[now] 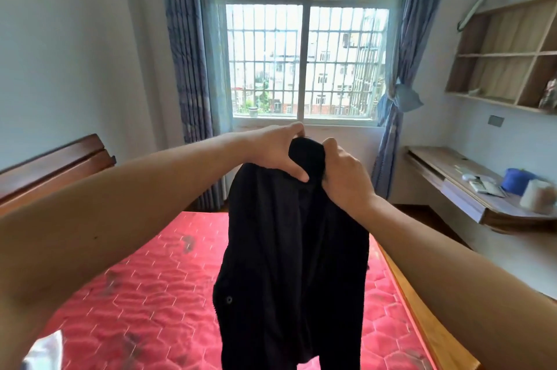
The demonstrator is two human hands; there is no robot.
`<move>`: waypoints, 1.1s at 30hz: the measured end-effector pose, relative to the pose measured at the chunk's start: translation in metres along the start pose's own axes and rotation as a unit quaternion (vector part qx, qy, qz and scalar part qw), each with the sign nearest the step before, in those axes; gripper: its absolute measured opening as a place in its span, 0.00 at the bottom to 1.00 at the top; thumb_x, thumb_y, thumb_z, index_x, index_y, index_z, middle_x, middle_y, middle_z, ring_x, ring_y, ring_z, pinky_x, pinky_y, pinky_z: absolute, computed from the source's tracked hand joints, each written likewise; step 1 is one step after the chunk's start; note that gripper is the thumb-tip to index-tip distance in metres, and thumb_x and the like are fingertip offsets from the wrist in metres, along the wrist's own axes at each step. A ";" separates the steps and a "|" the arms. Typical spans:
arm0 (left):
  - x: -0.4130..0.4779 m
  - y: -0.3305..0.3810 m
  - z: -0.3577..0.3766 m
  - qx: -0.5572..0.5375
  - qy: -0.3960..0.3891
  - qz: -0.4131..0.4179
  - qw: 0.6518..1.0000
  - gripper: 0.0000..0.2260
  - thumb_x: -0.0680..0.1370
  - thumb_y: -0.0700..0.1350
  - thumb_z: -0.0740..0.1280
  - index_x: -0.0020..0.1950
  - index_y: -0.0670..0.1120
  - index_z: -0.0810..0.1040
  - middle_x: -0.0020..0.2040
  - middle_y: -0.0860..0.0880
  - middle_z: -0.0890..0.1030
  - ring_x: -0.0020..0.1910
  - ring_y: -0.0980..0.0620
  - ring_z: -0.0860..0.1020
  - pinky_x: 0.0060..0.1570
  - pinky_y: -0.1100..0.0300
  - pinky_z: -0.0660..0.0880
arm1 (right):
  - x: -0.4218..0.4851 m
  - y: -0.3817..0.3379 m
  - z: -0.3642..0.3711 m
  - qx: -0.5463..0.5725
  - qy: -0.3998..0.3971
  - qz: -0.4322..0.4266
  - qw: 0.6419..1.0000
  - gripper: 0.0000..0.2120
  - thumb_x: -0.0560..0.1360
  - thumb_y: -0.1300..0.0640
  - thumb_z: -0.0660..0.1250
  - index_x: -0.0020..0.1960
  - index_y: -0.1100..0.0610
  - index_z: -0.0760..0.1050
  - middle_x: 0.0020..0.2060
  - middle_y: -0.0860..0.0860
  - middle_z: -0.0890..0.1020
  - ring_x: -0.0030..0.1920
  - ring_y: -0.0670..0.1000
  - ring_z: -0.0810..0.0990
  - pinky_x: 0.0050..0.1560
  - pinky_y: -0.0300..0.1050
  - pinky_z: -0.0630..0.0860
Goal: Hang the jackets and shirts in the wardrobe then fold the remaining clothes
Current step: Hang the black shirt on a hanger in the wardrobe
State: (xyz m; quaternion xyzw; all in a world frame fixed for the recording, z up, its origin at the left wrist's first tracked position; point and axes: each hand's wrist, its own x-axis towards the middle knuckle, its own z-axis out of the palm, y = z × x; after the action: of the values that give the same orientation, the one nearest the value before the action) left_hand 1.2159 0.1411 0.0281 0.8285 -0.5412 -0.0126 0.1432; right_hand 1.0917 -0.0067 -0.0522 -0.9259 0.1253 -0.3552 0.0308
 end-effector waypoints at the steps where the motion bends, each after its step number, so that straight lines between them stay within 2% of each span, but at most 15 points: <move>1: -0.001 -0.002 -0.001 0.007 -0.004 0.003 1.000 0.42 0.61 0.66 0.80 0.67 0.54 0.65 0.55 0.53 0.78 0.51 0.51 0.78 0.52 0.49 0.79 | 0.002 0.001 -0.001 0.015 0.005 0.005 1.000 0.10 0.77 0.66 0.62 0.56 0.59 0.64 0.45 0.58 0.78 0.36 0.58 0.74 0.37 0.48 0.66; 4: -0.003 -0.007 0.001 0.073 -0.036 0.018 0.997 0.43 0.62 0.61 0.81 0.69 0.52 0.61 0.54 0.52 0.76 0.50 0.50 0.76 0.49 0.51 0.76 | 0.008 0.006 -0.013 -0.042 0.018 -0.050 0.998 0.17 0.76 0.65 0.58 0.64 0.58 0.63 0.46 0.60 0.81 0.34 0.61 0.77 0.35 0.49 0.67; 6: -0.002 -0.016 0.008 0.115 -0.044 0.014 0.992 0.42 0.64 0.55 0.82 0.68 0.53 0.60 0.52 0.50 0.76 0.49 0.48 0.76 0.47 0.49 0.77 | 0.013 0.011 -0.027 -0.120 -0.013 -0.132 0.984 0.24 0.75 0.63 0.58 0.69 0.54 0.57 0.46 0.59 0.81 0.34 0.63 0.80 0.34 0.49 0.69; 8: 0.002 -0.025 0.017 0.132 -0.016 0.004 0.991 0.35 0.68 0.49 0.79 0.67 0.53 0.60 0.51 0.47 0.77 0.47 0.46 0.77 0.46 0.45 0.79 | 0.018 0.013 -0.039 -0.174 -0.050 -0.181 0.967 0.27 0.75 0.59 0.58 0.71 0.50 0.53 0.43 0.56 0.80 0.33 0.62 0.79 0.33 0.49 0.71; 11: 0.009 -0.033 0.032 0.143 0.090 0.023 0.985 0.20 0.76 0.42 0.66 0.63 0.52 0.63 0.49 0.46 0.79 0.44 0.43 0.79 0.43 0.43 0.79 | 0.023 0.018 -0.050 -0.230 -0.023 -0.240 0.943 0.24 0.76 0.52 0.59 0.70 0.50 0.58 0.38 0.54 0.79 0.28 0.59 0.77 0.29 0.47 0.73; 13: 0.012 -0.041 0.042 0.127 0.153 0.040 0.979 0.15 0.77 0.41 0.63 0.61 0.52 0.65 0.51 0.47 0.80 0.46 0.43 0.79 0.45 0.44 0.78 | 0.024 0.027 -0.057 -0.258 -0.003 -0.264 0.930 0.21 0.76 0.50 0.60 0.69 0.52 0.64 0.34 0.54 0.79 0.24 0.58 0.75 0.26 0.45 0.73; 15: 0.012 -0.055 0.055 0.093 0.166 0.033 0.981 0.14 0.77 0.42 0.64 0.60 0.53 0.67 0.52 0.48 0.79 0.47 0.43 0.79 0.47 0.45 0.78 | 0.025 0.043 -0.067 -0.281 0.001 -0.269 0.921 0.20 0.77 0.50 0.63 0.67 0.53 0.68 0.32 0.54 0.78 0.23 0.57 0.74 0.25 0.45 0.73; 18: 0.010 -0.077 0.082 0.040 0.157 0.019 0.987 0.11 0.76 0.41 0.64 0.56 0.50 0.68 0.50 0.47 0.77 0.47 0.42 0.78 0.48 0.43 0.77 | 0.016 0.070 -0.079 -0.327 -0.012 -0.266 0.906 0.19 0.79 0.48 0.59 0.67 0.54 0.67 0.33 0.54 0.78 0.25 0.56 0.75 0.26 0.45 0.74; 22: 0.011 -0.084 0.101 -0.028 0.141 0.032 0.989 0.15 0.71 0.36 0.65 0.54 0.52 0.71 0.50 0.49 0.79 0.50 0.43 0.78 0.50 0.48 0.76 | -0.001 0.090 -0.091 -0.359 -0.044 -0.249 0.899 0.20 0.81 0.44 0.56 0.69 0.53 0.65 0.34 0.53 0.77 0.25 0.54 0.75 0.27 0.44 0.76; 25: 0.015 -0.082 0.100 -0.064 0.119 0.065 0.989 0.19 0.70 0.35 0.67 0.58 0.52 0.73 0.53 0.51 0.81 0.51 0.46 0.79 0.53 0.49 0.76 | -0.012 0.098 -0.101 -0.367 -0.061 -0.240 0.897 0.25 0.81 0.39 0.54 0.71 0.52 0.64 0.35 0.53 0.77 0.25 0.53 0.75 0.26 0.42 0.73; 27: 0.018 -0.082 0.097 -0.067 0.118 0.103 0.985 0.20 0.72 0.38 0.70 0.61 0.52 0.72 0.55 0.51 0.80 0.52 0.48 0.79 0.55 0.50 0.76 | -0.019 0.105 -0.105 -0.386 -0.078 -0.238 0.888 0.31 0.80 0.32 0.50 0.73 0.52 0.63 0.37 0.53 0.78 0.26 0.53 0.77 0.25 0.41 0.71; 29: 0.020 -0.076 0.087 -0.037 0.113 0.138 0.983 0.21 0.75 0.46 0.74 0.65 0.52 0.71 0.56 0.50 0.81 0.53 0.46 0.80 0.54 0.51 0.76 | -0.023 0.114 -0.110 -0.404 -0.096 -0.233 0.879 0.39 0.76 0.24 0.47 0.75 0.50 0.60 0.39 0.53 0.78 0.27 0.53 0.78 0.25 0.41 0.69; 31: 0.023 -0.070 0.071 0.019 0.096 0.155 0.983 0.28 0.75 0.55 0.75 0.71 0.52 0.67 0.59 0.49 0.81 0.54 0.47 0.80 0.55 0.51 0.76 | -0.024 0.120 -0.115 -0.430 -0.113 -0.202 0.873 0.36 0.77 0.27 0.53 0.75 0.49 0.57 0.39 0.53 0.78 0.28 0.54 0.78 0.25 0.42 0.69; 33: 0.028 -0.066 0.053 0.090 0.076 0.158 0.980 0.32 0.74 0.56 0.74 0.74 0.52 0.64 0.61 0.48 0.80 0.56 0.46 0.80 0.56 0.49 0.76 | -0.024 0.122 -0.119 -0.452 -0.116 -0.156 0.871 0.27 0.80 0.42 0.62 0.74 0.50 0.56 0.36 0.53 0.76 0.25 0.54 0.72 0.26 0.43 0.69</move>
State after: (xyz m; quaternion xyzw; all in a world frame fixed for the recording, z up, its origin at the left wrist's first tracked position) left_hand 1.2773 0.1287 -0.0355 0.7403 -0.6522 0.1215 0.1090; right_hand 0.9699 -0.1149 0.0027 -0.8809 0.1218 -0.1499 -0.4322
